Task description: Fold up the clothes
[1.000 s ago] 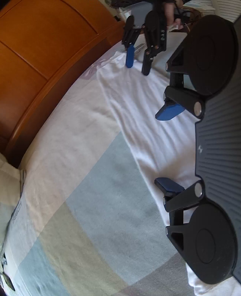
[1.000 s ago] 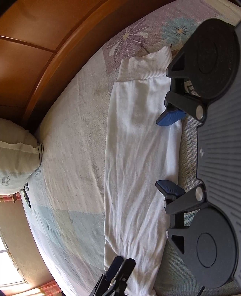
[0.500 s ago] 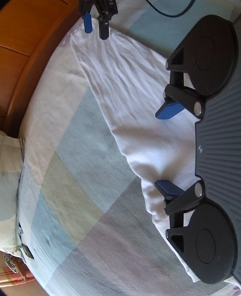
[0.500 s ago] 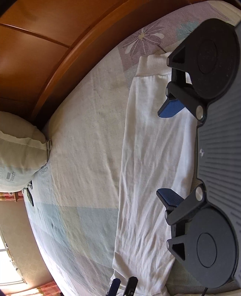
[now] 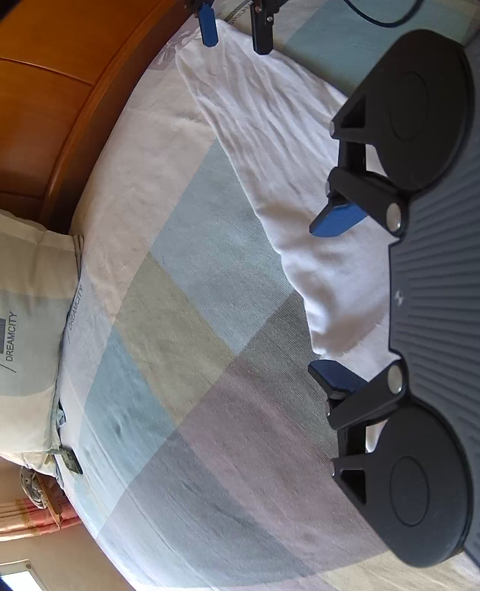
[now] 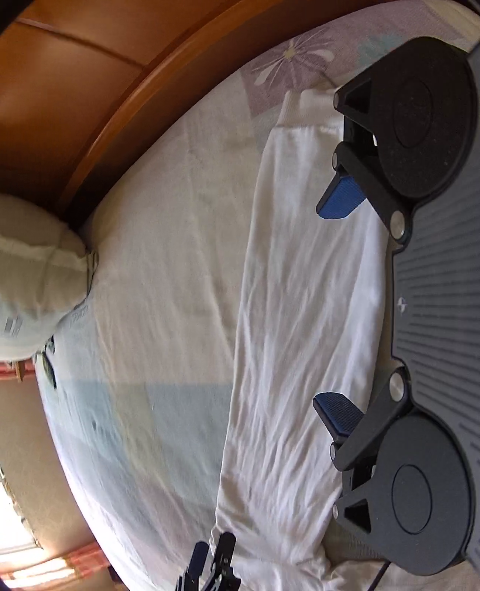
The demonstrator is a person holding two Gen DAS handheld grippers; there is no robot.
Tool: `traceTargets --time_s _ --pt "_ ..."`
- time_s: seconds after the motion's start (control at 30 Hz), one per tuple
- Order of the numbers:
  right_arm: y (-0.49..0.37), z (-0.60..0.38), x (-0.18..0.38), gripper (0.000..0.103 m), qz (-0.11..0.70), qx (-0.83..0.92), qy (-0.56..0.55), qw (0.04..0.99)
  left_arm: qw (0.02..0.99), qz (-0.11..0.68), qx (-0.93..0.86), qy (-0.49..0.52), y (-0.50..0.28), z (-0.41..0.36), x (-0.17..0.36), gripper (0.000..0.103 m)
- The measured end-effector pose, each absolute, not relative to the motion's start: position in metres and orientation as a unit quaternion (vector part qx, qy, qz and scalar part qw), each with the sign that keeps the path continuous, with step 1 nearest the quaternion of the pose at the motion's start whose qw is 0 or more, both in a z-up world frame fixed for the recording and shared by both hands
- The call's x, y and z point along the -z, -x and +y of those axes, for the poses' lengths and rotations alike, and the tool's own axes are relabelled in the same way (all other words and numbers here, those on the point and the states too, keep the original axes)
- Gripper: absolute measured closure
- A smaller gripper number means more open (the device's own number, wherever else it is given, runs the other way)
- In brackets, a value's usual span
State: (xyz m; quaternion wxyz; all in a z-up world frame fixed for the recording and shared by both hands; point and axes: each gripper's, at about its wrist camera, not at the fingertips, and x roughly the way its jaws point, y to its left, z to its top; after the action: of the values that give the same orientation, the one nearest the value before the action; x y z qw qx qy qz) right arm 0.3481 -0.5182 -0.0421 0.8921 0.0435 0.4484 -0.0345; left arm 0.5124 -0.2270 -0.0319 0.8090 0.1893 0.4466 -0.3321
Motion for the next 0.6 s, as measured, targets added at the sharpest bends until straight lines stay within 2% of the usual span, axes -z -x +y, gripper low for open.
traceTargets --time_s 0.3,0.43,0.6 --pt "-0.404 -0.387 0.06 0.001 0.422 -0.1 0.014 0.901 0.82 0.49 0.246 -0.162 -0.467 -0.148 0.041 0.028" --pt "-0.393 -0.389 0.081 0.0 0.45 -0.097 0.047 0.886 0.817 0.522 0.214 -0.117 -0.461 -0.112 0.071 0.025" --pt "-0.384 -0.399 0.074 0.0 0.474 -0.083 0.064 0.874 0.842 0.495 0.204 -0.075 -0.455 -0.083 0.054 0.026"
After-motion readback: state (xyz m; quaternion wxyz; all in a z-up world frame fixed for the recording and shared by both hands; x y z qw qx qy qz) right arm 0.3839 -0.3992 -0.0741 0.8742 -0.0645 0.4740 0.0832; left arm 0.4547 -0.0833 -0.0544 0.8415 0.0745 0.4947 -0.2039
